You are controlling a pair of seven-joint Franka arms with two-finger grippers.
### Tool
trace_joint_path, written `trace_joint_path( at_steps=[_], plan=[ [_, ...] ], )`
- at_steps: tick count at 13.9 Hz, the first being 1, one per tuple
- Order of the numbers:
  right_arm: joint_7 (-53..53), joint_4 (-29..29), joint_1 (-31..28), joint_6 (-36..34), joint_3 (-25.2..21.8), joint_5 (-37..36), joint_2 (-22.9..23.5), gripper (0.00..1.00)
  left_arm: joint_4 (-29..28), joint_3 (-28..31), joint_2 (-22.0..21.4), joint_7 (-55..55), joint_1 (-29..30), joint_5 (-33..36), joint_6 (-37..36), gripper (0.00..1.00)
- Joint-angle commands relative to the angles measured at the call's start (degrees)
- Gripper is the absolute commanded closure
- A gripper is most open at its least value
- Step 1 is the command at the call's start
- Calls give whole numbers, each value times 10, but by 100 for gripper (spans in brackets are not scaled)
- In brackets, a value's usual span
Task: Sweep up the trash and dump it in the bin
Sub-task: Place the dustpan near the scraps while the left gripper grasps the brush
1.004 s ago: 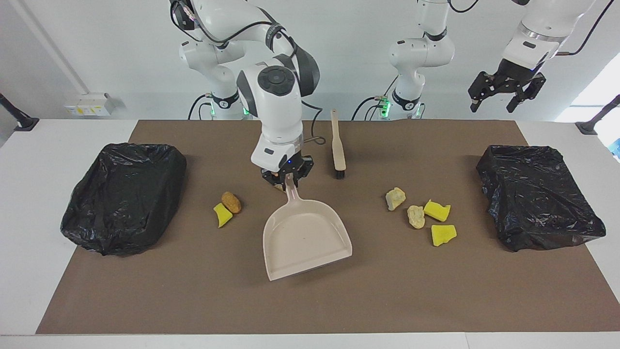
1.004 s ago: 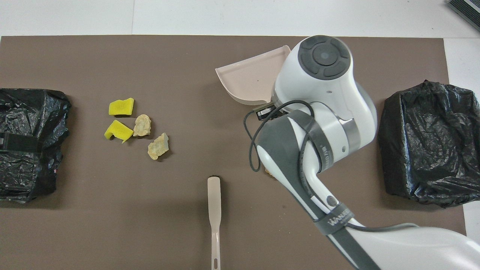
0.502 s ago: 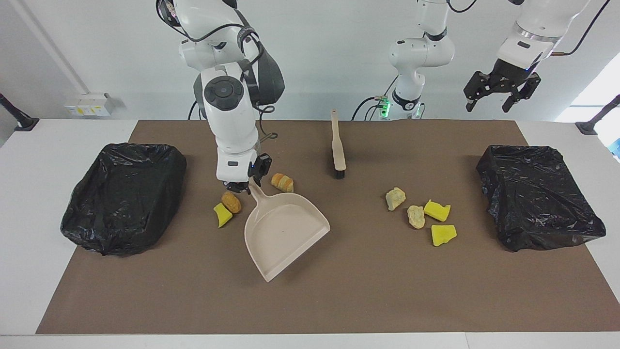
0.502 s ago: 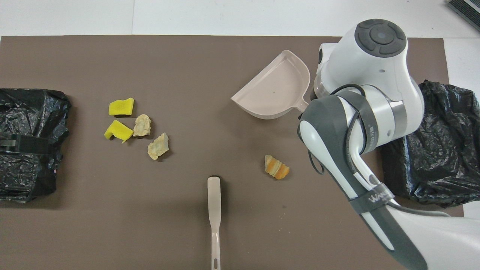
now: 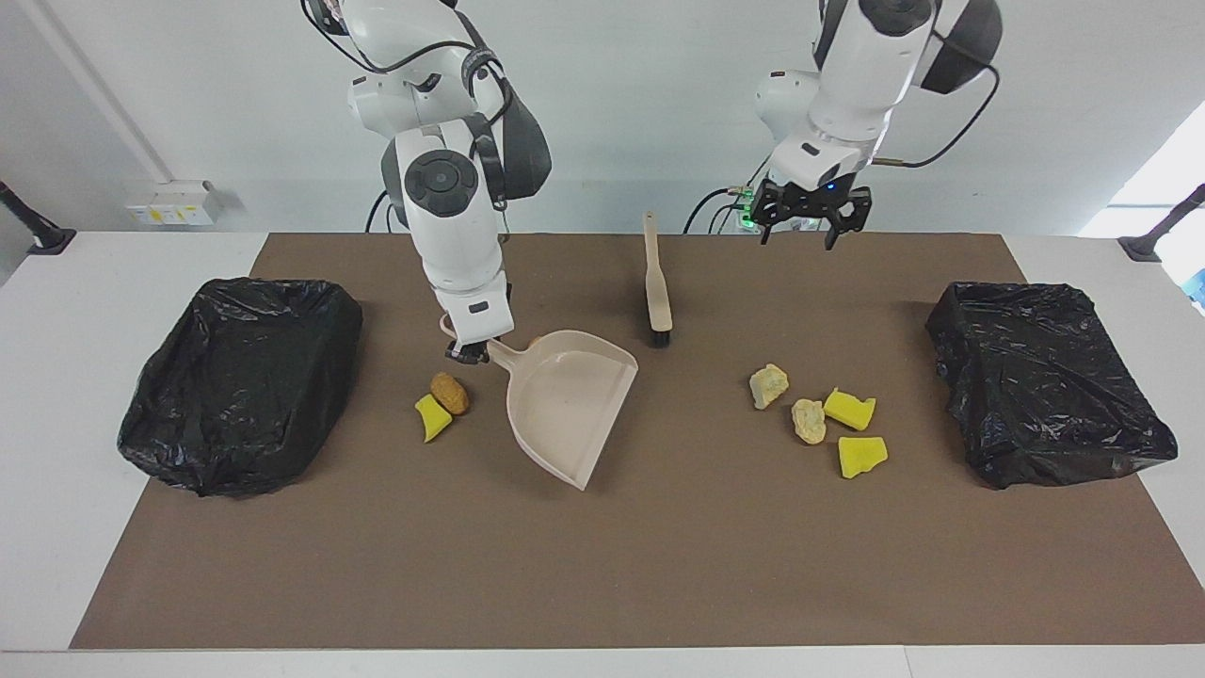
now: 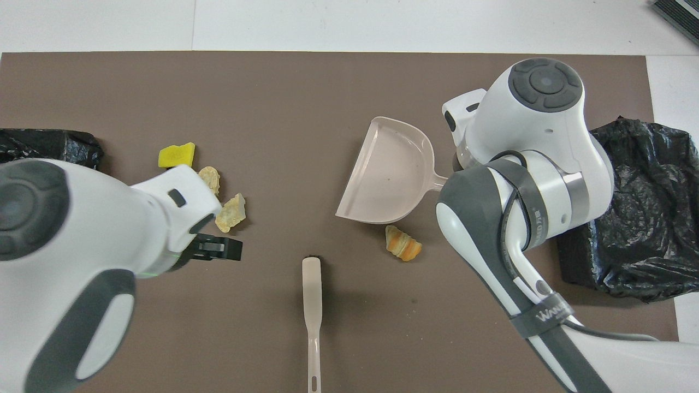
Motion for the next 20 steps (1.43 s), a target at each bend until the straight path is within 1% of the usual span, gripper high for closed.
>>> trace_joint_path(
  at_steps=[1, 2, 4, 6, 7, 10, 12, 13, 16, 17, 18, 20],
  plan=[
    [-72, -99, -6, 57, 2, -8, -58, 100, -115, 12, -38, -79, -76, -5, 79, 0],
    [-83, -139, -6, 96, 2, -9, -73, 100, -146, 12, -38, -100, -103, -5, 96, 0],
    [-90, -180, -10, 131, 1, -26, -78, 100, -197, 12, -33, -137, -153, -5, 128, 0],
    [-94, -193, -8, 143, 2, -28, -82, 100, -251, 12, -24, -200, -194, -5, 211, 0],
    [-101, -196, -7, 143, 3, -28, -85, 100, -268, 12, -24, -220, -216, -5, 237, 0],
    [-107, -212, -6, 147, 2, -28, -93, 100, -291, 12, -19, -239, -258, -10, 249, 0],
    [-112, -213, -6, 157, 3, -28, -93, 100, -320, 12, -16, -283, -284, -10, 304, 0],
    [-118, -212, -6, 160, 2, -28, -93, 100, -321, 12, -14, -291, -285, -10, 316, 0],
    [-137, -211, 2, 160, 3, -44, -86, 100, -322, 12, -4, -292, -294, -10, 317, 0],
    [-138, -211, 5, 160, 3, -52, -86, 100, -322, 12, -3, -291, -294, -10, 316, 6],
    [-138, -211, 5, 160, 3, -53, -86, 100, -321, 12, -3, -288, -294, -10, 315, 33],
    [-138, -211, 6, 160, 3, -53, -86, 100, -319, 12, -1, -285, -294, -10, 306, 100]
  ],
)
